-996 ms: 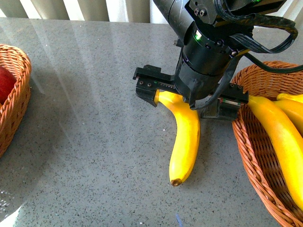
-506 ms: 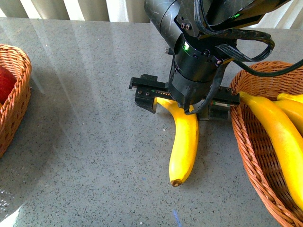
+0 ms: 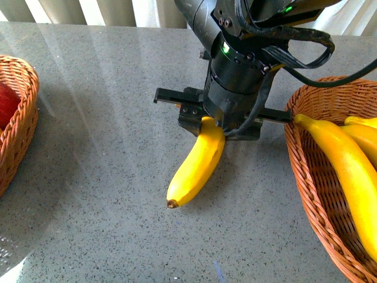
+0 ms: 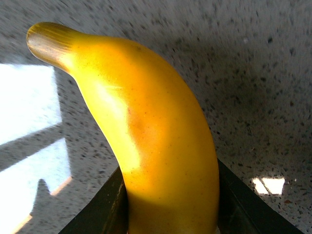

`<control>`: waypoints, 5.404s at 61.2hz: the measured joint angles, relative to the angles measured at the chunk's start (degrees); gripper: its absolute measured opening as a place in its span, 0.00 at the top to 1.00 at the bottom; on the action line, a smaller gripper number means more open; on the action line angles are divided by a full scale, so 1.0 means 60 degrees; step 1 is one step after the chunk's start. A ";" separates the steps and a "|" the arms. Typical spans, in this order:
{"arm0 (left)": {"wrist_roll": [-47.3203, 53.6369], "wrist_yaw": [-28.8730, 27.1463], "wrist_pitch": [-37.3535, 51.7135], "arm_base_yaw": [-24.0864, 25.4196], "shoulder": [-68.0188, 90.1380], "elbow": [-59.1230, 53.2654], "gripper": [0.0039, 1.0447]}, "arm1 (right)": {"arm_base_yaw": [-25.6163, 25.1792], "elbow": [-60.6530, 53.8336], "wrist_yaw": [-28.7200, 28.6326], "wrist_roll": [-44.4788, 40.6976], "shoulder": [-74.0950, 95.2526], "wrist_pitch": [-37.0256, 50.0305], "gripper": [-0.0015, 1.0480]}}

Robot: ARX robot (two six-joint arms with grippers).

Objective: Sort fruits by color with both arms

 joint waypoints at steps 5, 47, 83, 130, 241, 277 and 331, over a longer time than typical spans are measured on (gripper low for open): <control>0.0000 0.0000 0.0000 0.0000 0.0000 0.0000 0.09 | -0.0033 0.0076 -0.0080 -0.0197 -0.0656 0.0208 0.65; 0.0000 -0.0004 0.0000 0.0000 0.0000 0.0000 0.09 | -0.4768 -0.4528 -0.2597 -0.6167 -0.5493 0.0277 0.65; 0.0000 0.0000 0.0000 0.0000 0.0000 0.0000 0.09 | -0.5898 -0.5708 -0.3268 -0.8051 -0.5559 0.0488 0.65; 0.0000 0.0000 0.0000 0.0000 0.0000 0.0000 0.09 | -0.6007 -0.6069 -0.4240 -0.7224 -0.6728 0.2543 0.09; 0.0000 -0.0004 0.0000 0.0000 0.0000 0.0000 0.09 | -0.5541 -1.3686 -0.1147 -0.6087 -1.6997 0.7216 0.98; 0.0000 0.0000 0.0000 0.0000 0.0000 0.0000 0.09 | -0.5541 -1.3686 -0.1169 -0.6087 -1.9445 0.4488 0.98; 0.0000 0.0000 0.0000 0.0000 0.0000 0.0000 0.09 | -0.5537 -1.3686 -0.1147 -0.6087 -2.0323 0.3843 0.49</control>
